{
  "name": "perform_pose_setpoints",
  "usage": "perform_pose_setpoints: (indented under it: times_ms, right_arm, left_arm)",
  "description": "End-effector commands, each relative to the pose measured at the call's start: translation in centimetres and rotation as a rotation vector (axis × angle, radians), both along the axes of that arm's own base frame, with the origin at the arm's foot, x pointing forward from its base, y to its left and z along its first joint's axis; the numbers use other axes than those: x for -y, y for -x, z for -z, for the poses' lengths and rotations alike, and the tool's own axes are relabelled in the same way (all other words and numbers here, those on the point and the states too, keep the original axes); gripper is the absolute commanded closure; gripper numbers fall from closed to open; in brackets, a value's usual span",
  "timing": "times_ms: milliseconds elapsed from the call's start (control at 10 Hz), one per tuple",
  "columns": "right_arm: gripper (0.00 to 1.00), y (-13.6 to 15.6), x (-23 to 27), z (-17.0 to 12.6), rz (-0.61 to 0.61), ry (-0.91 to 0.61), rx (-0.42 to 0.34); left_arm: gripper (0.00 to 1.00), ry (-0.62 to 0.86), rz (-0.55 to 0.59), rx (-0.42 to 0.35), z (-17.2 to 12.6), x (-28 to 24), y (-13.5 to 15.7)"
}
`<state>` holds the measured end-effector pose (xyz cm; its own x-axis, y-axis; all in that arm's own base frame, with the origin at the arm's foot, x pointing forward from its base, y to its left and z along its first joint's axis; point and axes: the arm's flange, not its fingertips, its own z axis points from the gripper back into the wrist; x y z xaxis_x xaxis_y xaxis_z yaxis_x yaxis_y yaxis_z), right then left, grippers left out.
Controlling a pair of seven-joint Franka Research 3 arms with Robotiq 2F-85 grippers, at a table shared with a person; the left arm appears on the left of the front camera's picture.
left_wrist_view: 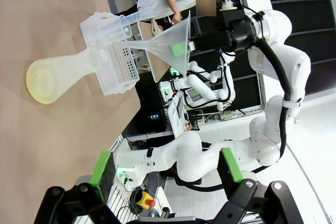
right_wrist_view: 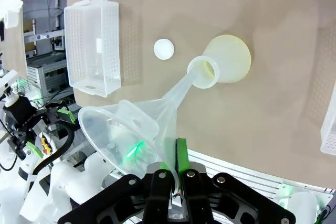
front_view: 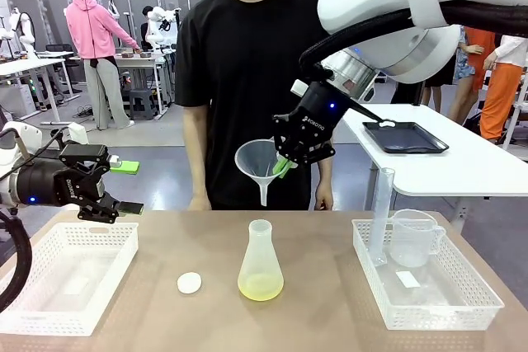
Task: Prepare the solutions needed for the experiment.
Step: Once the solution is in the Big flask , pick up the Plastic Funnel and place it back into the right Organizing basket.
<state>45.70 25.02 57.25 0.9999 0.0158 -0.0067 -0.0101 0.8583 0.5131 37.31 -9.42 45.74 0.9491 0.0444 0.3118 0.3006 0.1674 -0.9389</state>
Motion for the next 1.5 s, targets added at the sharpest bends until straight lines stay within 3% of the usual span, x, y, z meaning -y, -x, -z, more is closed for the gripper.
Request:
perform_pose_setpoints:
  times_ms: [0, 500, 1000, 1400]
  right_arm:
    - [1.00, 0.0, 1.9, 0.2, 0.017, 0.012, -0.015]
    - [1.00, 4.0, 10.4, 0.4, 0.164, -0.041, -0.088]
    - [1.00, 9.6, 17.8, 2.0, 0.447, -0.006, -0.143]
    - [1.00, 10.2, 24.3, 3.2, 0.685, -0.003, -0.169]
  left_arm:
    - [0.00, 0.016, 0.006, 0.001, -0.1, 0.0, 0.0]
    - [0.00, 0.016, 0.006, 0.001, -0.1, 0.0, 0.0]
    - [0.00, 0.016, 0.006, 0.001, -0.1, 0.0, 0.0]
    - [0.00, 0.016, 0.006, 0.001, -0.1, 0.0, 0.0]
